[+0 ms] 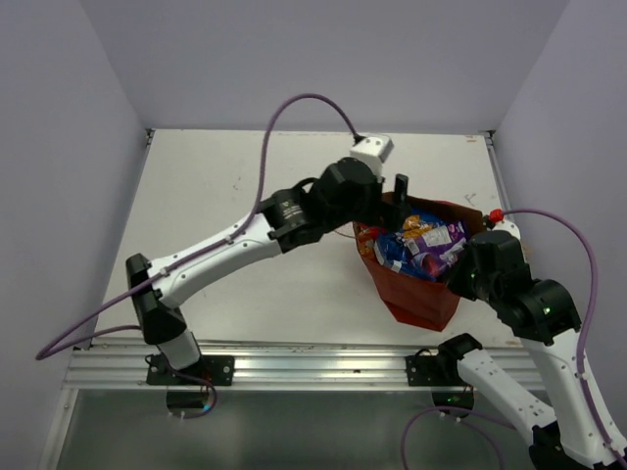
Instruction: Place the snacks into the paper bag
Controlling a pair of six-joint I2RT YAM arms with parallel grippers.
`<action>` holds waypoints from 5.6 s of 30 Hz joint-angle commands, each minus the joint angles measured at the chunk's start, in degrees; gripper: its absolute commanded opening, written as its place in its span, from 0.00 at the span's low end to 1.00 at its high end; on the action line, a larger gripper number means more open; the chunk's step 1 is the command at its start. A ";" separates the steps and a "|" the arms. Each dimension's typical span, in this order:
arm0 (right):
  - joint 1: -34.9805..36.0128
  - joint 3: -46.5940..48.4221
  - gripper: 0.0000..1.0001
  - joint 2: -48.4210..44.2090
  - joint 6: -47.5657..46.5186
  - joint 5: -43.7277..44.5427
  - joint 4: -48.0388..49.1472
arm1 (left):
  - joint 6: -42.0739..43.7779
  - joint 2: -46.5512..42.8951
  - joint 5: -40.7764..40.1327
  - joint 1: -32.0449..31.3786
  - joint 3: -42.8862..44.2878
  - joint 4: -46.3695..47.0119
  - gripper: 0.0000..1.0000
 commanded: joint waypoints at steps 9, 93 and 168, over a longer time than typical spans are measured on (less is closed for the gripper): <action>0.13 0.24 0.00 0.20 -0.52 -2.29 0.02 | -3.24 -7.68 12.41 18.22 -28.71 10.82 1.00; 28.31 26.09 0.00 33.41 -11.26 11.94 2.92 | -6.75 -16.55 -4.72 14.27 -11.64 -11.58 0.00; 43.02 29.24 0.40 43.36 1.32 26.27 -1.38 | -9.21 -20.07 -10.69 9.70 -20.80 -17.29 0.12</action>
